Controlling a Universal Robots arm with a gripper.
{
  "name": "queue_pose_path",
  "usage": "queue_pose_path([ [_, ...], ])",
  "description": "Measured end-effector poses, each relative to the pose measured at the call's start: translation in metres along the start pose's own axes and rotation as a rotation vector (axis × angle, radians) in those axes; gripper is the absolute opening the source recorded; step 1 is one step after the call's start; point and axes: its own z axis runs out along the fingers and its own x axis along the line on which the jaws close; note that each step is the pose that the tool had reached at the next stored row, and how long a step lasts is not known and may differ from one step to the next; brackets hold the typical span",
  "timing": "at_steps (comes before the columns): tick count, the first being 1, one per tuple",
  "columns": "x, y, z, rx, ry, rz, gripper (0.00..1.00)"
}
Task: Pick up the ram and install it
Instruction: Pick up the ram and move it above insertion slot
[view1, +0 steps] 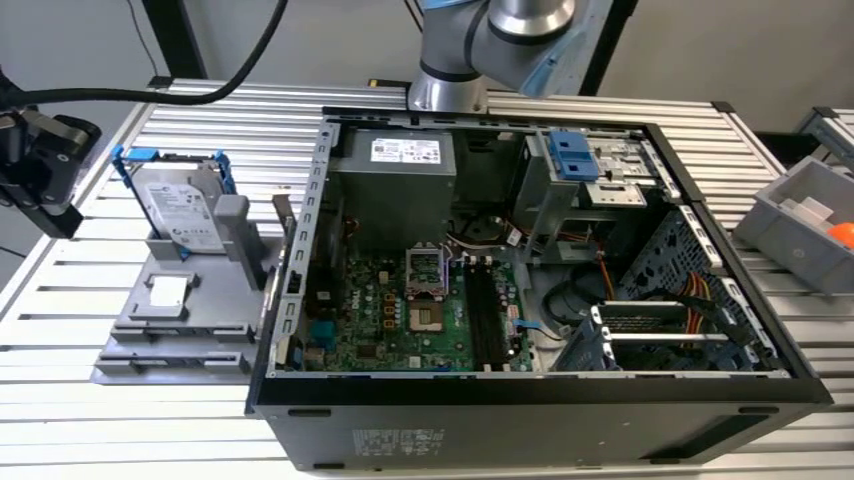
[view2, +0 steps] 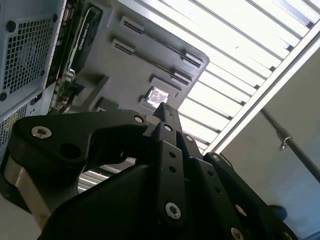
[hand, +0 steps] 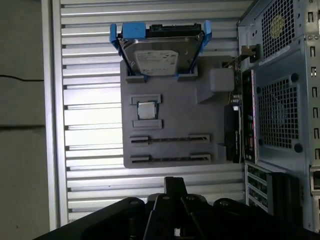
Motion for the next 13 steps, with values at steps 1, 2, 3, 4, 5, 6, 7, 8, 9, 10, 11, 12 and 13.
queue_pose_path([
  [1,-0.0002,-0.0004,0.0,0.0,0.0,0.0,0.0],
  [2,-0.0003,-0.0008,-0.0001,0.0,0.0,0.0,0.0],
  [3,-0.0003,-0.0011,0.0,0.0,-0.0001,0.0,0.0],
  [4,-0.0003,-0.0012,-0.0001,0.0,0.0,0.0,0.0],
  [5,-0.0004,-0.0014,-0.0001,0.0,0.0001,-0.001,0.0],
  [6,-0.0004,-0.0014,-0.0001,-0.0001,0.0002,-0.003,0.0],
  [7,-0.0004,-0.0014,-0.0001,-0.0001,0.0002,-0.003,0.0],
  [8,-0.0004,-0.0014,-0.0001,-0.0001,0.0002,-0.003,0.0],
  [9,-0.0004,-0.0014,-0.0001,-0.0001,0.0002,-0.003,0.0],
  [10,-0.0004,-0.0014,-0.0001,-0.0001,0.0002,-0.004,0.0],
  [11,-0.0004,-0.0014,-0.0001,0.0,0.0002,-0.004,0.0],
  [12,-0.0004,-0.0014,-0.0001,-0.0001,0.0002,-0.004,0.0],
  [13,-0.0004,-0.0014,-0.0001,-0.0001,0.0003,-0.004,0.0],
])
